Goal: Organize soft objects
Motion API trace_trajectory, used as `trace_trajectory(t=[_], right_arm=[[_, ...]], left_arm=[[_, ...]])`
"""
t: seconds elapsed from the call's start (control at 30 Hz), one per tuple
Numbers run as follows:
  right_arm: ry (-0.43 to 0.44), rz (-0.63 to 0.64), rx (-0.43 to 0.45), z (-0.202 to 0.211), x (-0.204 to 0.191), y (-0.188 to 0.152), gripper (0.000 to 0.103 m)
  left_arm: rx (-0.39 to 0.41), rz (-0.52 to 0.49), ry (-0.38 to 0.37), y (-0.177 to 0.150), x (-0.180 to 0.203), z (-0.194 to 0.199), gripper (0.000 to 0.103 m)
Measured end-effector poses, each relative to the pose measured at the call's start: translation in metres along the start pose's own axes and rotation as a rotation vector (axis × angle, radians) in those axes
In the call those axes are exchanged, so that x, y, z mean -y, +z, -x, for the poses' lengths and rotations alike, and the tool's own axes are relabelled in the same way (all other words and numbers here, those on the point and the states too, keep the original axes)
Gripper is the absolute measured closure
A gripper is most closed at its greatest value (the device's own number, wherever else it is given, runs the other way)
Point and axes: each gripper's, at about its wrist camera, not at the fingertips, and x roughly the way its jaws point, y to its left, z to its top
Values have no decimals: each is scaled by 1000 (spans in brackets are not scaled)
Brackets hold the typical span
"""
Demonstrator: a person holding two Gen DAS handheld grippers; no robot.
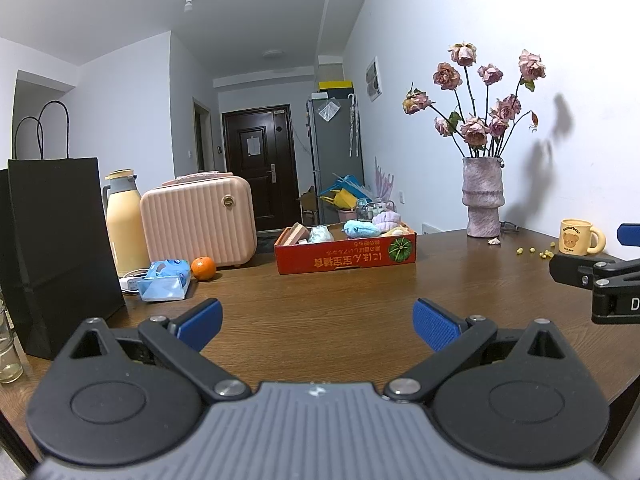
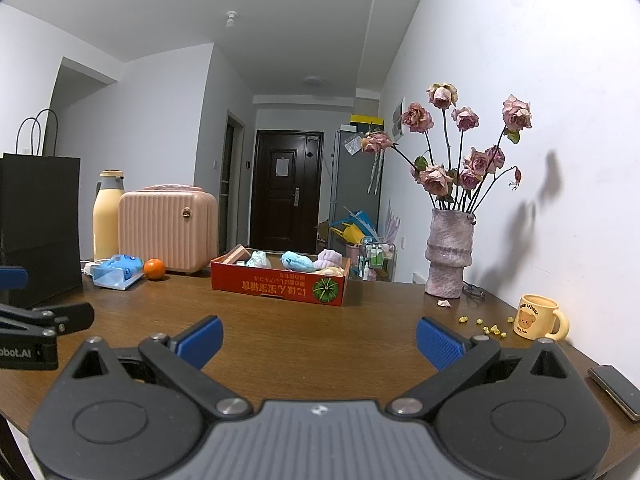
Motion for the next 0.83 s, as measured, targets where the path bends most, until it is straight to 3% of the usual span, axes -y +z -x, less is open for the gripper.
trace_trajectory(t=[0.5,0.83], right_arm=[[-2,-3,-9,-2,2,-5,0],[-3,-3,-10,-3,2,-5,0]], left_arm=[[-9,9,6,-1,0,-4,0],[-12,7,-32,-2,1,-5,0]])
